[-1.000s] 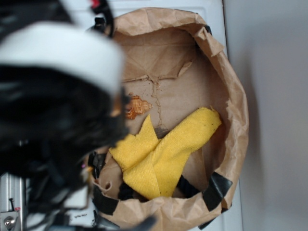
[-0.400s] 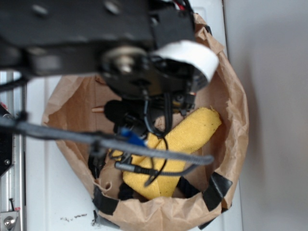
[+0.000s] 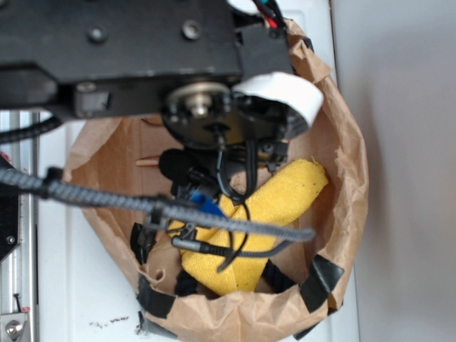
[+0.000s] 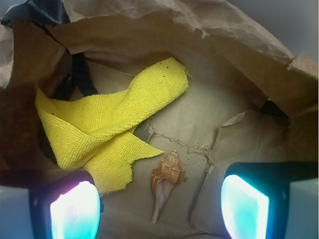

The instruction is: Grab the shell.

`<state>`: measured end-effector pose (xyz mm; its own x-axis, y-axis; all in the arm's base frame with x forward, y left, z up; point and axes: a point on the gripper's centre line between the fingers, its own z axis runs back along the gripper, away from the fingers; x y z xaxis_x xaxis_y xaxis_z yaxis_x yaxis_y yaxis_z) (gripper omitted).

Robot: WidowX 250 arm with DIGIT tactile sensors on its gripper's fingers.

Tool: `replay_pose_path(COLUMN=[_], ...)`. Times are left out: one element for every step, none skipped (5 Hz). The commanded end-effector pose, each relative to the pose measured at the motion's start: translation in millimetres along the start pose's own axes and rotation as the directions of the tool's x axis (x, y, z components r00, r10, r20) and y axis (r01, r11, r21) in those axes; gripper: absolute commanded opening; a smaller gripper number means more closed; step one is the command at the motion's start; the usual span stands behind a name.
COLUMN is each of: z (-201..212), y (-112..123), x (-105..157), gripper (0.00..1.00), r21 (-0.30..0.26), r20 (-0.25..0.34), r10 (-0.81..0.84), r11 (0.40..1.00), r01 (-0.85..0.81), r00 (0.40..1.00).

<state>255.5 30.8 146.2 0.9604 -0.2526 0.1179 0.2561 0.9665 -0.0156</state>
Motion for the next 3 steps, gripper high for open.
replay_pose_path(z=[13.0, -23.7, -51.0], y=[1.7, 11.1, 27.7], x=[4.3, 12.0, 25.6], gripper=[1.0, 1.0, 1.0], r21=[0.023, 0.055, 0.067], r20=[0.042, 0.035, 0.049], r10=[0.0, 0.002, -0.02], r11=[1.0, 0.998, 0.998], r01=[-0.001, -0.004, 0.017], r00=[0.999, 0.999, 0.999])
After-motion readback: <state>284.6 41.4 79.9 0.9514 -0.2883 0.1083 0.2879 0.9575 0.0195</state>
